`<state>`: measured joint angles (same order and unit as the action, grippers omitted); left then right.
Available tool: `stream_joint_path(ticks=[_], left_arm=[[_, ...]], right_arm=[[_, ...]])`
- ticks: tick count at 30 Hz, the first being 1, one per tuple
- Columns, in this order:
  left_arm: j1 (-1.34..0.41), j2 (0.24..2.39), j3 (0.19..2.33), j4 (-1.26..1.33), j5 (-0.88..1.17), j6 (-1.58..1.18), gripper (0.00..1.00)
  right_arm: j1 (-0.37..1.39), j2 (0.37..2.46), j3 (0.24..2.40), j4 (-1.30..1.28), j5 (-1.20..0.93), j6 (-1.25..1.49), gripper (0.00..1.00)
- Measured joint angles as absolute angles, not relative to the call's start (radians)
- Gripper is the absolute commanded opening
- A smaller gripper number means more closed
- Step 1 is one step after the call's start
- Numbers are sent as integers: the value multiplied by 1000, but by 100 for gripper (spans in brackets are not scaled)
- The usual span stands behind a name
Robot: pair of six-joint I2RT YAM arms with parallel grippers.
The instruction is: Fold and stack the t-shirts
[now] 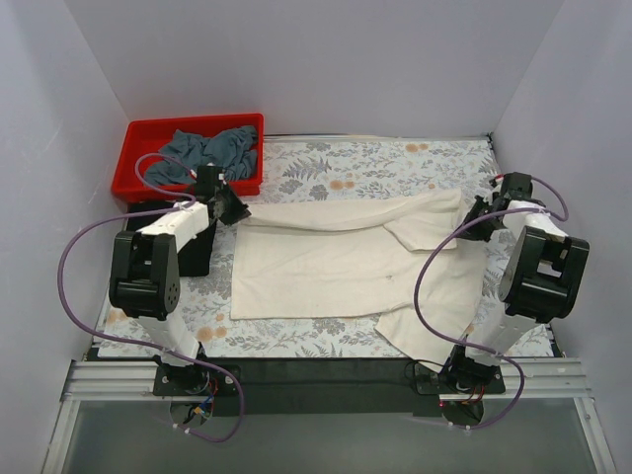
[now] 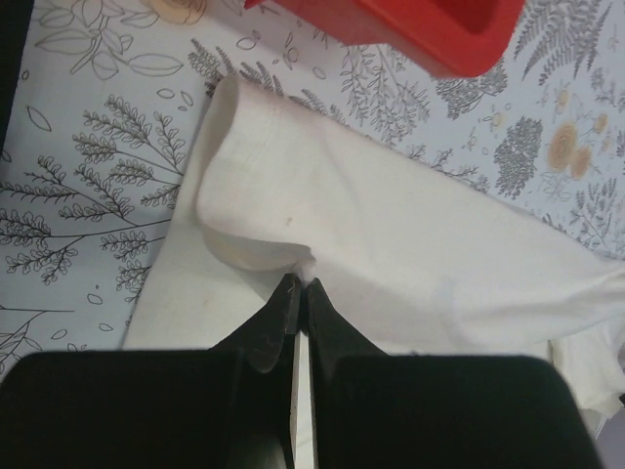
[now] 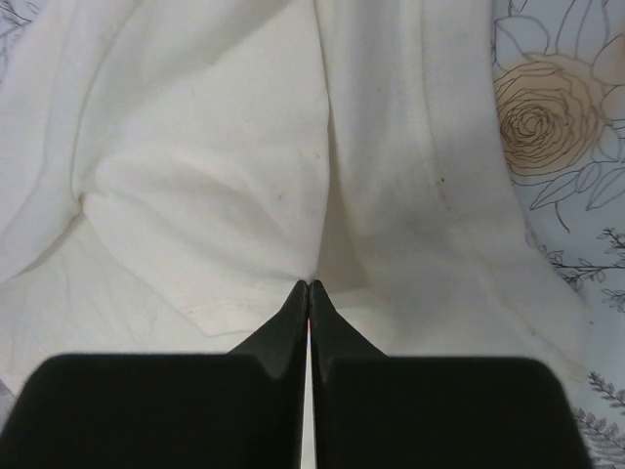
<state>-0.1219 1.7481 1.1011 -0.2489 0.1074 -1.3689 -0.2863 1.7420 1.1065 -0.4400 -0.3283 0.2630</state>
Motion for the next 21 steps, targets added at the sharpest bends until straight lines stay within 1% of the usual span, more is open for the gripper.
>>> stream_joint_path(ticks=[8, 13, 18, 20, 21], left_arm=[[-125, 1739, 1129, -301, 105, -1340, 0], [-129, 1739, 1102, -326, 106, -1325, 0], [-138, 1739, 1100, -346, 106, -1307, 1], [-141, 1739, 1100, -352, 104, -1300, 1], [-142, 1739, 1099, -356, 104, -1297, 2]], right_arm=[[-286, 1601, 1135, -524, -258, 258, 1], [-287, 1558, 1105, -555, -215, 255, 1], [-288, 1557, 1091, -579, -190, 255, 1], [-288, 1557, 1090, -581, -184, 255, 4], [-288, 1558, 1090, -581, -182, 255, 9]])
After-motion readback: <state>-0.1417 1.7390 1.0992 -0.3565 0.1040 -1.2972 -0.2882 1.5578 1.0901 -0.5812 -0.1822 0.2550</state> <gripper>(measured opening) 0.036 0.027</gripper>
